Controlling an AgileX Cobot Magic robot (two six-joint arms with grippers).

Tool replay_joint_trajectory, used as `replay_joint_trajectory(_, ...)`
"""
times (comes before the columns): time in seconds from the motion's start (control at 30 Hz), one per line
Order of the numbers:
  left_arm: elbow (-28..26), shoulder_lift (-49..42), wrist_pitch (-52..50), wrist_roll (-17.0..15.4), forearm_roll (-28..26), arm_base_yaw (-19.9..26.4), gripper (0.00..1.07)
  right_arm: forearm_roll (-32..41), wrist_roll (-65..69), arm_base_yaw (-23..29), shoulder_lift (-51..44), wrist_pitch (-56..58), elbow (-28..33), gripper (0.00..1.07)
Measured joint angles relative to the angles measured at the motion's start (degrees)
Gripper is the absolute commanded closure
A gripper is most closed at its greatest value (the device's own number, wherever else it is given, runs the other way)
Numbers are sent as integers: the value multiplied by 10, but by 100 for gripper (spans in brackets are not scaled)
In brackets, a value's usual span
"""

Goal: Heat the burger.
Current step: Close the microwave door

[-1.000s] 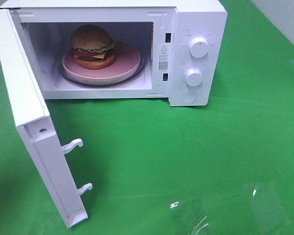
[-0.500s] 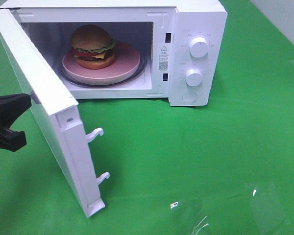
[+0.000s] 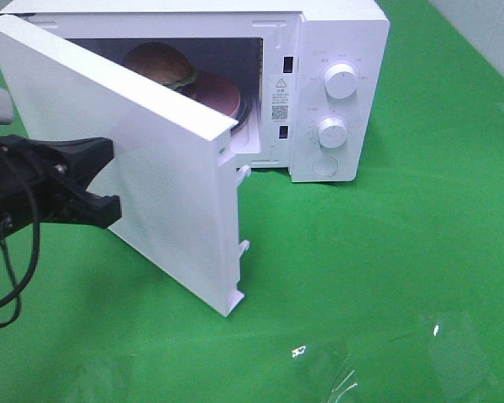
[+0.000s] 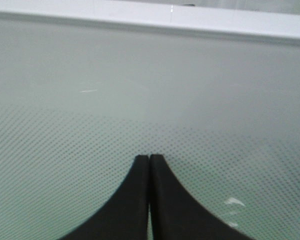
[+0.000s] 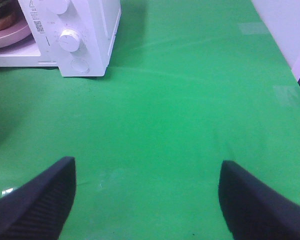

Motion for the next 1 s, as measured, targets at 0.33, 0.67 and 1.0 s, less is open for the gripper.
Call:
replay_joint_trajectory(0.33, -95, 74, 8, 11, -81, -60, 107, 0, 0, 0, 0, 0, 0, 33)
replay_joint_trajectory(0.67, -222, 147, 69, 107, -166, -96, 107, 0, 0, 0, 0, 0, 0, 33)
replay_joint_trajectory(1.0, -331, 207, 92, 136, -209, -101, 107, 0, 0, 0, 0, 0, 0, 33)
